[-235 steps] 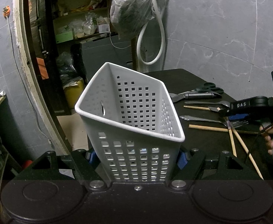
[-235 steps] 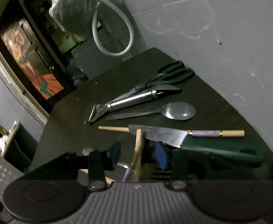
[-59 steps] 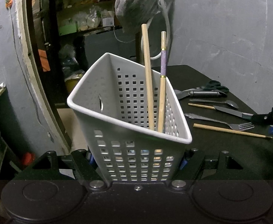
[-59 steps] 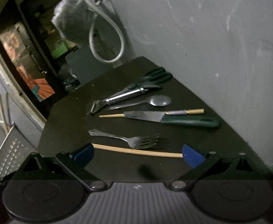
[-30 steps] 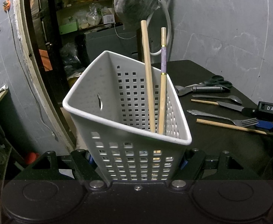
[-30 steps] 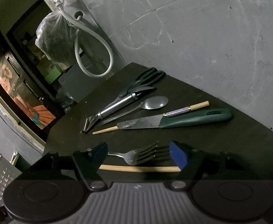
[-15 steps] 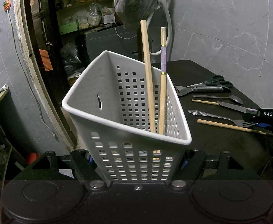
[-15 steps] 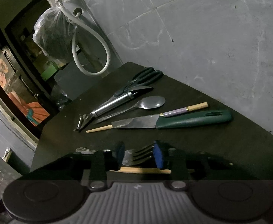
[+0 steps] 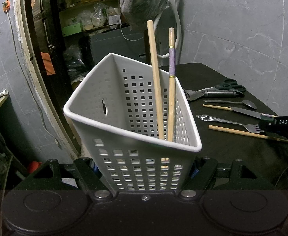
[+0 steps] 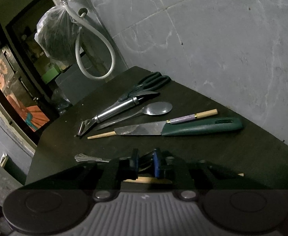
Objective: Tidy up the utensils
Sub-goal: 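Reach the right tool toward the metal fork on the table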
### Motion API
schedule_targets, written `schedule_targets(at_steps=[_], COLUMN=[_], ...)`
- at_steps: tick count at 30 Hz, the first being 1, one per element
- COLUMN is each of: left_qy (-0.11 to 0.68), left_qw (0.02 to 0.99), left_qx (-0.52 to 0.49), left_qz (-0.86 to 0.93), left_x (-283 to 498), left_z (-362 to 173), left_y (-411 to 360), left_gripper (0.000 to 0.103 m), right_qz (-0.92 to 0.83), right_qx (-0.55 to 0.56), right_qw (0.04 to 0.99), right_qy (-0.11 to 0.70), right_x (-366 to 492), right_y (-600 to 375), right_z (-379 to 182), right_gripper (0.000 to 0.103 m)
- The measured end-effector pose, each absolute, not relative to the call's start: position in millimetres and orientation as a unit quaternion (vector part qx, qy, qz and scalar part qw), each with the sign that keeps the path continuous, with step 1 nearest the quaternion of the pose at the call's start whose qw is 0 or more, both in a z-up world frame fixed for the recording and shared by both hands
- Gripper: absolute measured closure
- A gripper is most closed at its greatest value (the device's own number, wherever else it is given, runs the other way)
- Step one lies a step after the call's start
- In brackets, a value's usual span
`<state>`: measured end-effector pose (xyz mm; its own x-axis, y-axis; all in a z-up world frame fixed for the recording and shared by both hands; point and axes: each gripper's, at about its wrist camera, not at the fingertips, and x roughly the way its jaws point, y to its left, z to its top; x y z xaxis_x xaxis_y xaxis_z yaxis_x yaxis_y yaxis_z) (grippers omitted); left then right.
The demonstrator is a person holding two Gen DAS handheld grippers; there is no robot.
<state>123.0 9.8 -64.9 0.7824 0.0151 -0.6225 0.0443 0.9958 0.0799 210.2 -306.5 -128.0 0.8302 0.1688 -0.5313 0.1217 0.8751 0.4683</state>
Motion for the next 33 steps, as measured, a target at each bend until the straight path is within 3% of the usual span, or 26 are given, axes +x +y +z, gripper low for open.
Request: schedule_targets(at_steps=[20,33], left_qy=[0.328,0.325], left_qw=[0.943,0.944], left_qx=[0.051,0.049], left_qz=[-0.014,-0.017], left_x=[122.4,120.8], left_z=[-66.9,-66.9], left_y=[10.5,11.2], left_gripper=[0.024,0.025], right_qz=[0.051,0.053], right_qx=[0.212,0.162], right_qw=[0.949,0.958], right_qy=[0.227,0.232], right_x=[201.3,200.7], right_y=[-293.8,-279.6], right_z=[-83.2,-51.9], right_gripper=[0.1,0.101])
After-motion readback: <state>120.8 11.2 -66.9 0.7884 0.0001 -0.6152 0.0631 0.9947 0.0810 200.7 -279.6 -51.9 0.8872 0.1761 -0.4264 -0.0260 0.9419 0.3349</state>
